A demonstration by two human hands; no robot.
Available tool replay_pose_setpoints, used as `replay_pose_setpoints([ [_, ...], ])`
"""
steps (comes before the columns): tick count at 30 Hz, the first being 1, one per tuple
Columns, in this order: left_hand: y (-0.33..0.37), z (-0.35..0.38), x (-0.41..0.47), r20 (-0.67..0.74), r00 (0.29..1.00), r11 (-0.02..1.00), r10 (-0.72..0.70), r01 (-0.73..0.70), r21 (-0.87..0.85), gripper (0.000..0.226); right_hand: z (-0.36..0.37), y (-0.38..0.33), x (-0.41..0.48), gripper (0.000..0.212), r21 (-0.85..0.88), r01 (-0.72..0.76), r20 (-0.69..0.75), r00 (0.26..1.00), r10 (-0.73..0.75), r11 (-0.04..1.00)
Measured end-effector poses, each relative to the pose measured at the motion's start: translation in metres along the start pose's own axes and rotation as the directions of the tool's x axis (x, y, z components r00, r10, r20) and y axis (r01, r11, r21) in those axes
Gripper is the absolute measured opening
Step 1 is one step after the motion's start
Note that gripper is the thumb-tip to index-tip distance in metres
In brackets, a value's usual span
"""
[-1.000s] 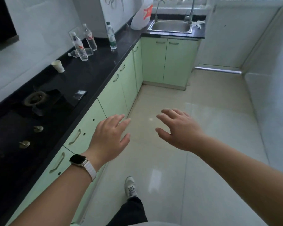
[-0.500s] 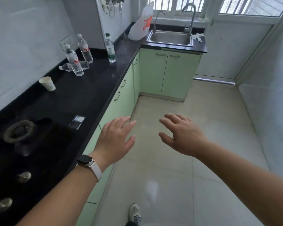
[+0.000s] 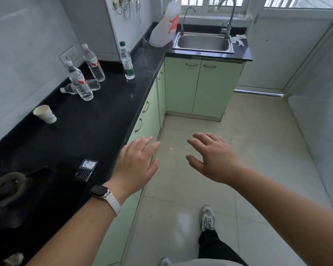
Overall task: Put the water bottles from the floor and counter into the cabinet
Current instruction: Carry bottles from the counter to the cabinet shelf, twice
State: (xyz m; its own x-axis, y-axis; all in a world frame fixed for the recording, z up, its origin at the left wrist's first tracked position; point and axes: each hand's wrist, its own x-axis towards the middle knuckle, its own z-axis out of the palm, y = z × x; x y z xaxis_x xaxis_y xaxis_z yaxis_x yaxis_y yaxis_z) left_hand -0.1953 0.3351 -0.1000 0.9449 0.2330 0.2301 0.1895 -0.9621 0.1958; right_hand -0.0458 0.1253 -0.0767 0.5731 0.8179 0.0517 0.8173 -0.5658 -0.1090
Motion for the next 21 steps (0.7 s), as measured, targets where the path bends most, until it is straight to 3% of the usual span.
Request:
replay_pose_setpoints([
  [9,0.003,0.022,0.121,0.028,0.995,0.995,-0.095,0.093,0.046,0.054,0.002,0.093,0.105,0.065,0.058,0.058,0.007,0.998,-0.059,0.997],
  [21,0.026,0.045,0.265,-0.05,0.992,0.984,-0.118,0.124,0.129,0.05,-0.019,0.214,0.223,0.06,0.072,0.171,-0.051,0.985,-0.168,0.983],
])
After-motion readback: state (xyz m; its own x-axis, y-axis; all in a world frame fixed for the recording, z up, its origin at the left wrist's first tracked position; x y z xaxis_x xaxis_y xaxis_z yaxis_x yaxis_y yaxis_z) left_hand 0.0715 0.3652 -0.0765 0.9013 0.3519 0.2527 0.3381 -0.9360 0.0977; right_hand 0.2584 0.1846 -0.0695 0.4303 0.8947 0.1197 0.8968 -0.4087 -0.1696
